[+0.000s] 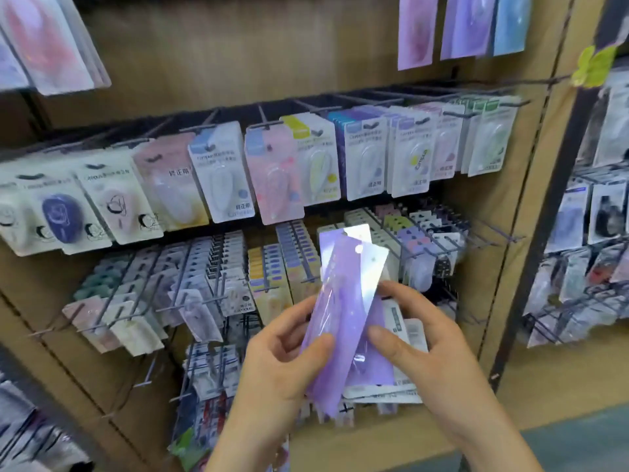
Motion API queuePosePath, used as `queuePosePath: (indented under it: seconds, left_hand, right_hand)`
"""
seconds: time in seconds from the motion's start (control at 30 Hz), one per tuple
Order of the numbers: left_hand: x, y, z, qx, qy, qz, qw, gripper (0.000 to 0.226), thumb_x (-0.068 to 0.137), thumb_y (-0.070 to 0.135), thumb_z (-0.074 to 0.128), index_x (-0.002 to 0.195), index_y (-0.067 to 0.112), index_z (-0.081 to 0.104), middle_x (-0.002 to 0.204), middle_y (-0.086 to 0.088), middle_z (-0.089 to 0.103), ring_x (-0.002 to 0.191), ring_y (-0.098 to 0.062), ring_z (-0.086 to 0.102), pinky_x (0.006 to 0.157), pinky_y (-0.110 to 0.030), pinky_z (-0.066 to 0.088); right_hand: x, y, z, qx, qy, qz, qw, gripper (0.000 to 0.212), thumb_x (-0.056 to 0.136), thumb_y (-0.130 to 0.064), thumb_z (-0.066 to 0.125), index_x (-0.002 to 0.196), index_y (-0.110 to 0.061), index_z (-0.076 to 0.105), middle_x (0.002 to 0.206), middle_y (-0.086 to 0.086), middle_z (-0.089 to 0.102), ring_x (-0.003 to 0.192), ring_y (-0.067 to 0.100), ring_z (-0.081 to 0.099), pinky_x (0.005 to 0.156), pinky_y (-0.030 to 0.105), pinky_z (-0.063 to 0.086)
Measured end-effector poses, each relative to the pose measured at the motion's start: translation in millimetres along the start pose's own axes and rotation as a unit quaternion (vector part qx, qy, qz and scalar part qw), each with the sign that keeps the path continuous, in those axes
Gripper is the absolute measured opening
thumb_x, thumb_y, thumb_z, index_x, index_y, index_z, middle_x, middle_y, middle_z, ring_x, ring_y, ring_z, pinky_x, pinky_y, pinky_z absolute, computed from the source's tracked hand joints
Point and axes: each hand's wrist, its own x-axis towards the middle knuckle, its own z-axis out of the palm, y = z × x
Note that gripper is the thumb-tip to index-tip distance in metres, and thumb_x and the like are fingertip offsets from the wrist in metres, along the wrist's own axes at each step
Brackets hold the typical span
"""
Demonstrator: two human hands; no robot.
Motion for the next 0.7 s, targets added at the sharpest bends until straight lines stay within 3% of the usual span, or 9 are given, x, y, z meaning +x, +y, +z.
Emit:
queuePosePath:
  seconds: [0.07, 0.17, 0.27, 0.4, 0.47, 0.53, 0.6, 0.7]
  left_hand:
    - [6, 7, 14, 0.017, 0.004, 0.022, 1.0, 0.062, 0.055, 0.034, 0.074, 0.112, 0.01, 0.067, 0.099, -0.009, 0.076, 0.085, -0.016, 0.072, 0.067, -0.022, 0.055]
    - [17, 14, 35, 0.016, 0.027, 0.048, 0.998, 0.063, 0.05, 0.037, 0.073, 0.104, 0.007, 0.064, 0.085, -0.009, 0.077, 0.071, -0.013, 0.07, 0.06, -0.021, 0.054]
    - [29, 22, 52, 0.004, 0.051, 0.067, 0.996, 0.064, 0.048, 0.039, 0.075, 0.099, 0.004, 0.058, 0.079, -0.008, 0.075, 0.066, -0.012, 0.066, 0.058, -0.021, 0.052]
    - [52, 40, 66, -0.018, 0.048, 0.096, 0.994, 0.069, 0.047, 0.033, 0.079, 0.108, 0.014, 0.056, 0.098, -0.009, 0.075, 0.082, -0.021, 0.07, 0.067, -0.029, 0.056]
    - [63, 51, 71, -0.01, 0.019, 0.122, 0.992, 0.079, 0.048, 0.026, 0.08, 0.122, 0.029, 0.052, 0.106, -0.007, 0.074, 0.092, -0.022, 0.072, 0.072, -0.032, 0.058]
    - [72, 60, 75, 0.025, -0.021, 0.143, 0.989, 0.088, 0.052, 0.024, 0.08, 0.128, 0.052, 0.046, 0.115, -0.002, 0.072, 0.104, -0.023, 0.07, 0.083, -0.038, 0.057]
    - [81, 68, 77, 0.084, -0.049, 0.168, 0.981, 0.084, 0.06, 0.025, 0.077, 0.126, 0.064, 0.044, 0.127, 0.01, 0.066, 0.12, -0.017, 0.062, 0.099, -0.043, 0.048]
    - [97, 79, 83, 0.168, -0.074, 0.203, 0.962, 0.076, 0.066, 0.02, 0.072, 0.123, 0.065, 0.049, 0.135, 0.031, 0.053, 0.133, 0.005, 0.043, 0.112, -0.031, 0.035]
  right_hand:
    - [4, -12, -13, -0.02, -0.027, -0.005, 0.999, 0.043, 0.077, -0.032, 0.076, 0.114, -0.05, 0.063, 0.119, -0.037, 0.06, 0.118, -0.017, 0.049, 0.096, 0.018, 0.04]
    - [13, -24, -29, -0.042, -0.038, -0.041, 0.998, 0.044, 0.078, -0.031, 0.068, 0.113, -0.058, 0.061, 0.121, -0.039, 0.057, 0.119, -0.02, 0.046, 0.093, 0.006, 0.038]
    - [23, -30, -40, -0.045, -0.018, -0.071, 0.996, 0.038, 0.082, -0.034, 0.065, 0.111, -0.058, 0.061, 0.125, -0.035, 0.057, 0.123, -0.015, 0.046, 0.099, 0.016, 0.037]
    - [40, -42, -57, -0.065, 0.024, -0.122, 0.99, 0.046, 0.081, -0.036, 0.068, 0.118, -0.061, 0.054, 0.127, -0.036, 0.056, 0.121, -0.017, 0.047, 0.094, 0.003, 0.037]
    - [49, -52, -68, -0.082, 0.027, -0.136, 0.987, 0.056, 0.077, -0.04, 0.065, 0.125, -0.064, 0.047, 0.134, -0.033, 0.052, 0.126, -0.011, 0.046, 0.1, 0.009, 0.038]
    - [57, -63, -78, -0.102, 0.029, -0.155, 0.982, 0.061, 0.075, -0.045, 0.063, 0.125, -0.07, 0.04, 0.136, -0.039, 0.047, 0.128, -0.016, 0.04, 0.101, 0.004, 0.034]
    - [65, -74, -85, -0.118, 0.023, -0.168, 0.978, 0.062, 0.073, -0.048, 0.062, 0.122, -0.075, 0.036, 0.133, -0.048, 0.041, 0.127, -0.023, 0.034, 0.097, 0.001, 0.033]
    - [76, -88, -92, -0.137, 0.002, -0.189, 0.972, 0.058, 0.074, -0.053, 0.064, 0.12, -0.075, 0.038, 0.131, -0.05, 0.04, 0.127, -0.026, 0.03, 0.094, -0.005, 0.027]
